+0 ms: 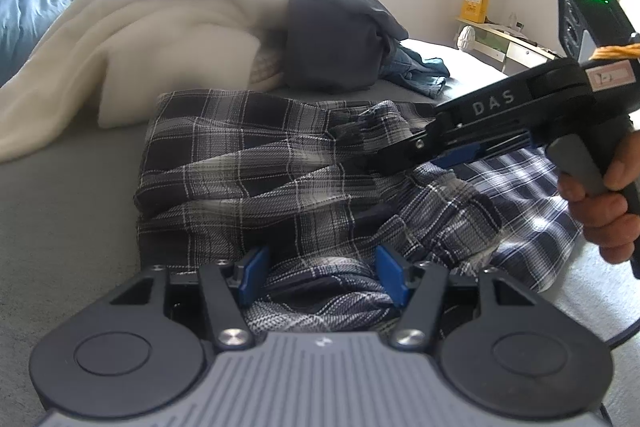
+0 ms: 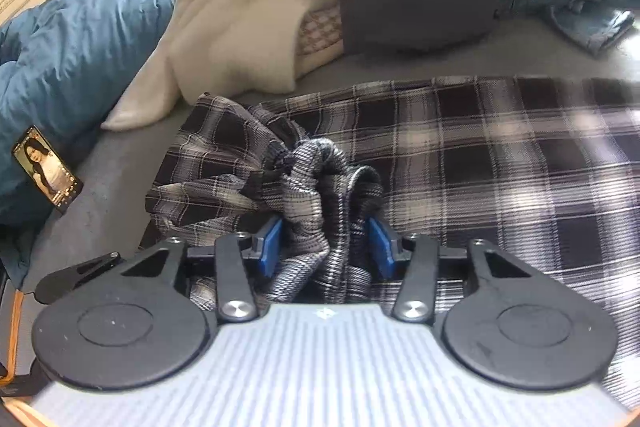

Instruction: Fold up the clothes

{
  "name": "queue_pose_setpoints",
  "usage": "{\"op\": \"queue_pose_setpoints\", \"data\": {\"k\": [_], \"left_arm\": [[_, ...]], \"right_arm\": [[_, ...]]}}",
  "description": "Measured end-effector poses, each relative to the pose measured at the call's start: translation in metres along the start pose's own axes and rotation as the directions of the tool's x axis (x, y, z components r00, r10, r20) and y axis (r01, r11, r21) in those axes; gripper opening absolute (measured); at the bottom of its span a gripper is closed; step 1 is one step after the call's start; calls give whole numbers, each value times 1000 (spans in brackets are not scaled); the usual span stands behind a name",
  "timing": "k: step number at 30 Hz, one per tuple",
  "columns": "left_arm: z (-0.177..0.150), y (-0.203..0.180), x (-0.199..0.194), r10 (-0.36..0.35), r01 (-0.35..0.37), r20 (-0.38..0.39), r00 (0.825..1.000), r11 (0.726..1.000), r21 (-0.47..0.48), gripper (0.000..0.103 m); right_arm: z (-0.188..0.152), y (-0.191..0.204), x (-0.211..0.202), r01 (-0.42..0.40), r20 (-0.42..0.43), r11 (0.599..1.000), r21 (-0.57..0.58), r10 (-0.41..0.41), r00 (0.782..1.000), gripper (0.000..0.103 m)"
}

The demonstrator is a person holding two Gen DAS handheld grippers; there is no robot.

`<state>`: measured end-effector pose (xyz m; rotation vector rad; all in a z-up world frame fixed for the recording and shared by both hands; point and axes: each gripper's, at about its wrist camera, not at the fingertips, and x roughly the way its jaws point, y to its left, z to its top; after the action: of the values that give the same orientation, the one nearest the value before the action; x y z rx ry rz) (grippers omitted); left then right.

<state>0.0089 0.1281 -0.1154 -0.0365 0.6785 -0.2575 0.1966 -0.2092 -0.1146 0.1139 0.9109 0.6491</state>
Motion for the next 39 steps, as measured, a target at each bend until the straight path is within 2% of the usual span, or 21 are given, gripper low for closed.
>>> {"op": "queue_pose_setpoints", "data": {"k": [5,14,19,25,32,36,39], "left_arm": [[0,0,0,4,-4,-4,1000,1000,5,61],[0,-2,-1,8,-8,-4,1000,1000,7,61],[-1,-2,-1,8,-8,-2,1000,1000,9,62],[-3,-1,-3,5,-5,3,1000,1000,8,63],[-4,0,-5,4,-4,4,1000,1000,8,63],[-5,-1,-7,5,-5,5,1000,1000,7,63],[-4,0,-7,5,-5,4,1000,1000,8,63]], "right_arm": [[2,-13,4,-26,-8,998,61,27,1000,56],[14,-37,27,-177,11,975,133,177,984,63],[11,-53,32,-272,15,937,220,275,961,64],[2,-59,24,-340,-19,900,271,358,933,64],[-1,-69,29,-419,-16,824,382,458,889,65],[4,-64,39,-410,-15,827,385,450,893,61],[6,-56,42,-390,-30,849,356,427,904,52]]}}
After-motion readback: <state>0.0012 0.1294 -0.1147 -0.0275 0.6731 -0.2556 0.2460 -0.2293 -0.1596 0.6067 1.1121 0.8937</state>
